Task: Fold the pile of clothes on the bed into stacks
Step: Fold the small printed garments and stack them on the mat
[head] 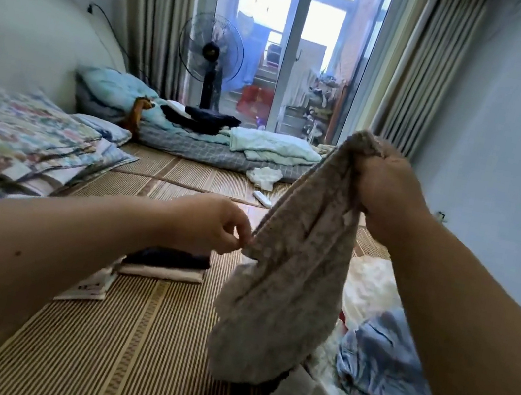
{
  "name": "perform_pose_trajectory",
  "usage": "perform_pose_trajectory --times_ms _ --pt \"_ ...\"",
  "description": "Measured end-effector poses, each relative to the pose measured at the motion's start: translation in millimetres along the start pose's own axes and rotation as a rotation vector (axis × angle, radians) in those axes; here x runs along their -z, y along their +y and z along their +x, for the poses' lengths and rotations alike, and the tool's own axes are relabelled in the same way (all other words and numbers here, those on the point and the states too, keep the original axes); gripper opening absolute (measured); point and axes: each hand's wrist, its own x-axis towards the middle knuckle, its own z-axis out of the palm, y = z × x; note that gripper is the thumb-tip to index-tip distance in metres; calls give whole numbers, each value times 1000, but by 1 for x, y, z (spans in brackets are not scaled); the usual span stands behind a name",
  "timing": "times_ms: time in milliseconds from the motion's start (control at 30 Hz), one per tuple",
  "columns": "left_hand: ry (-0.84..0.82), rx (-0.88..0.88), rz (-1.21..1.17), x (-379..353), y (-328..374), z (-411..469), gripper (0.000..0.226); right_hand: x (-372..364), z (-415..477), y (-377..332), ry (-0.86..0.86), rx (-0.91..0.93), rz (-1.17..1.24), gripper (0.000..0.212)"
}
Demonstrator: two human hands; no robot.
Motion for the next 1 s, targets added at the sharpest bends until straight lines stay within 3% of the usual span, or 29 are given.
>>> perform_pose_trajectory --times_ms 100,233,333,400,533,633,767,833,900,967,1000 --pt "3 -7 -76 9 -5 -18 19 -1 8 -37 -2 2 106 18" --pt "193 -61 -456 11 15 -23 70 -19 3 -61 -67 14 34 13" --pt "316 -73 -643 16 29 -21 58 -30 -4 -67 -103 44 32 18" --pt "379 -68 -503 25 29 -23 39 -30 -7 -70 -128 55 106 28" --pt "424 -73 -355 56 11 -35 34 -13 -9 -73 -294 12 134 41" --pt "420 -133 -82 85 2 -47 22 -2 -6 -73 -398 114 -322 33" --pt "349 -167 478 124 -3 -57 19 0 -2 -68 -470 440 -1098 17" --pt "279 -218 663 143 -4 -61 20 -4 -2 -66 -486 503 -1247 9" --pt "262 -248 764 161 -3 -66 11 -8 -4 -68 -484 435 -1225 35" --pt "299 -225 837 176 -3 -71 19 -9 -4 -74 -453 371 -1169 71" --pt "321 -201 860 183 -4 -73 27 -9 -1 -75 -421 393 -1157 77"
